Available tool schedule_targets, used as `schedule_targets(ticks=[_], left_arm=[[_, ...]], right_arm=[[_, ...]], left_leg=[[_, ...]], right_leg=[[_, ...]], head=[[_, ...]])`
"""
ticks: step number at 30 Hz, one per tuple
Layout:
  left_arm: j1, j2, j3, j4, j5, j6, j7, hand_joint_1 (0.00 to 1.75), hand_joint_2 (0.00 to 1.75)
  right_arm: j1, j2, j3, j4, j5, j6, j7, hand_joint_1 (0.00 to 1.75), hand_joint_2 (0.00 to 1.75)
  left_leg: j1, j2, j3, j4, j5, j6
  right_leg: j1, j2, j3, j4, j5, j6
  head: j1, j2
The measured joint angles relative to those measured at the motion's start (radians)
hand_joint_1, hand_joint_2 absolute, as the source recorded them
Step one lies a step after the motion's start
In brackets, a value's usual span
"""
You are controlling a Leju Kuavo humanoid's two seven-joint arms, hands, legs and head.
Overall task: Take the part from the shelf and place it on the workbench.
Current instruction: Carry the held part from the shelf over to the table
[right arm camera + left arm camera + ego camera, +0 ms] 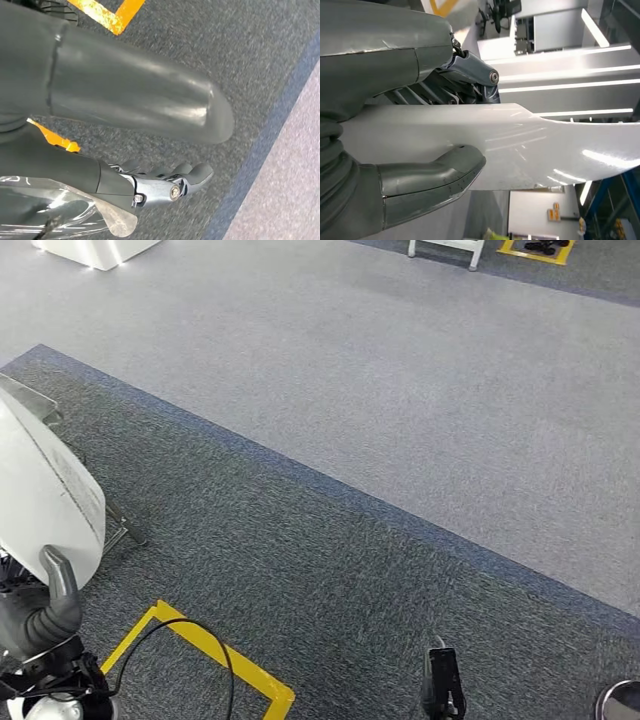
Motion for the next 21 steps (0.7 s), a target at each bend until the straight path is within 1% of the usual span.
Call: schedule_targets(ticks=[1,2,3,4,5,6,7,8,9,10,11,12,13,14,15,16,17,18,19,20,21], left_arm=[[0.000,0.000,0.001,0.000,0.000,0.000,0.000,1.75,1.75],[0.000,-0.001,0.001,0.000,-0.001,-0.001,0.000,1.75,1.75],[0.000,-0.002,0.002,0.000,-0.001,-0.001,-0.001,1.75,1.75],[-0.001,-0.003,0.002,0.001,-0.002,-0.002,-0.001,1.75,1.75],[0.000,-0.003,0.002,0.002,-0.002,-0.002,-0.001,1.75,1.75],[0.000,-0.004,0.002,0.002,-0.002,-0.002,-0.001,1.75,1.75],[0.001,-0.004,0.002,0.003,-0.002,-0.002,0.000,1.75,1.75],[0.001,-0.004,0.002,0.004,-0.002,-0.002,0.000,1.75,1.75],[0.001,-0.004,0.002,0.004,-0.002,-0.002,0.000,1.75,1.75],[0.001,-0.004,0.002,0.004,-0.002,-0.002,0.000,1.75,1.75],[0.001,-0.005,0.002,0.005,-0.002,-0.002,0.000,1.75,1.75],[0.000,-0.005,0.002,0.005,-0.002,-0.002,0.000,1.75,1.75],[0.001,-0.005,0.002,0.005,-0.002,-0.002,0.000,1.75,1.75],[0.002,-0.005,0.002,0.005,-0.002,-0.002,0.000,1.75,1.75],[0.004,-0.005,0.003,0.005,-0.002,-0.001,0.000,1.75,1.75],[0.004,-0.005,0.003,0.005,-0.003,0.001,0.000,1.75,1.75],[0.004,-0.005,0.004,0.005,-0.005,0.003,0.000,1.75,1.75],[0.002,-0.005,0.004,0.005,-0.006,0.006,0.000,1.75,1.75],[0.001,-0.005,0.004,0.005,-0.008,0.008,0.000,1.75,1.75],[0.000,-0.006,0.004,0.005,-0.006,0.008,0.000,1.75,1.75],[0.001,-0.006,0.004,0.006,-0.004,0.008,0.000,1.75,1.75]], right_arm=[[-0.002,0.000,0.002,0.001,0.000,0.000,-0.001,0.00,0.00],[-0.004,0.000,0.003,0.001,0.000,-0.001,-0.001,0.00,0.00],[-0.004,0.000,0.004,0.002,0.000,-0.001,-0.001,0.00,0.00],[-0.002,0.000,0.004,0.003,0.000,-0.001,-0.001,0.00,0.00],[0.002,-0.001,0.004,0.004,0.000,-0.001,-0.001,0.00,0.00],[0.005,-0.001,0.004,0.005,0.000,-0.001,-0.001,0.00,0.00],[0.006,-0.002,0.003,0.006,0.000,-0.002,0.000,0.00,0.00],[0.006,-0.002,0.003,0.007,0.000,-0.002,0.000,0.00,0.00],[0.006,-0.002,0.004,0.007,0.000,-0.002,0.000,0.00,0.00],[0.005,-0.002,0.004,0.008,0.000,-0.002,0.000,0.00,0.00],[0.004,-0.002,0.004,0.009,0.000,-0.002,0.000,0.00,0.00],[0.004,-0.002,0.004,0.010,0.000,-0.002,0.000,0.00,0.00],[0.005,-0.002,0.004,0.011,0.000,-0.002,0.000,0.00,0.00],[0.005,-0.002,0.004,0.011,0.000,-0.002,0.000,0.00,0.00],[0.005,-0.002,0.004,0.011,0.000,-0.002,0.000,0.00,0.00],[0.004,-0.002,0.005,0.012,0.000,-0.003,0.000,0.00,0.00],[0.003,-0.002,0.006,0.012,0.000,-0.003,0.000,0.00,0.00],[0.004,-0.002,0.008,0.012,-0.001,-0.004,0.000,0.00,0.00],[0.005,-0.002,0.009,0.012,-0.002,-0.006,0.000,0.00,0.00],[0.007,-0.002,0.010,0.013,-0.003,-0.007,0.000,0.00,0.00],[0.008,-0.003,0.012,0.015,-0.004,-0.008,0.000,0.00,0.00]], left_leg=[[0.003,-0.011,0.004,-0.006,0.002,0.006],[0.007,-0.021,0.007,-0.011,0.004,0.011],[0.010,-0.031,0.009,-0.013,0.004,0.016],[0.011,-0.043,0.009,-0.013,0.004,0.019],[0.012,-0.056,0.009,-0.013,0.003,0.021],[0.012,-0.070,0.010,-0.013,0.002,0.021],[0.013,-0.084,0.011,-0.012,0.002,0.021],[0.015,-0.099,0.013,-0.011,0.000,0.019],[0.017,-0.114,0.014,-0.008,-0.002,0.014],[0.018,-0.127,0.013,-0.003,-0.006,0.009],[0.019,-0.141,0.010,0.003,-0.009,0.003],[0.019,-0.153,0.006,0.007,-0.010,-0.004],[0.021,-0.164,0.001,0.009,-0.009,-0.010],[0.023,-0.177,-0.002,0.008,-0.007,-0.015],[0.024,-0.178,-0.004,0.009,-0.007,-0.019],[0.022,-0.162,-0.009,0.020,-0.014,-0.023],[0.021,-0.134,-0.022,0.049,-0.031,-0.026],[0.019,-0.099,-0.043,0.099,-0.056,-0.030],[0.019,-0.071,-0.074,0.164,-0.087,-0.033],[0.021,-0.057,-0.106,0.230,-0.112,-0.036],[0.022,-0.052,-0.128,0.274,-0.122,-0.037]], right_leg=[[-0.002,0.020,-0.006,0.015,-0.011,0.006],[-0.004,0.049,-0.025,0.053,-0.032,0.010],[-0.006,0.084,-0.057,0.111,-0.058,0.013],[-0.007,0.106,-0.097,0.181,-0.085,0.015],[-0.007,0.116,-0.136,0.246,-0.104,0.017],[-0.008,0.119,-0.163,0.283,-0.104,0.019],[-0.008,0.120,-0.174,0.284,-0.086,0.020],[-0.009,0.124,-0.164,0.244,-0.049,0.022],[-0.013,0.140,-0.140,0.177,-0.004,0.024],[-0.017,0.169,-0.112,0.109,0.026,0.025],[-0.022,0.195,-0.087,0.056,0.045,0.024],[-0.024,0.214,-0.072,0.028,0.049,0.021],[-0.024,0.219,-0.065,0.021,0.043,0.016],[-0.023,0.207,-0.061,0.019,0.043,0.009],[-0.023,0.194,-0.058,0.016,0.044,0.002],[-0.023,0.181,-0.054,0.013,0.045,-0.004],[-0.024,0.166,-0.050,0.010,0.044,-0.010],[-0.022,0.150,-0.046,0.008,0.043,-0.015],[-0.020,0.134,-0.043,0.007,0.040,-0.020],[-0.018,0.117,-0.041,0.007,0.037,-0.023],[-0.016,0.100,-0.038,0.008,0.034,-0.025]], head=[[0.002,0.000],[0.004,0.000],[0.006,0.000],[0.008,0.000],[0.009,0.000],[0.008,0.000],[0.009,0.000],[0.009,0.000],[0.009,0.000],[0.010,0.000],[0.009,0.000],[0.010,0.000],[0.010,0.000],[0.010,0.000],[0.011,0.000],[0.007,0.000],[0.004,0.000],[0.000,0.000],[-0.004,0.000],[-0.004,0.000],[-0.005,0.000]])
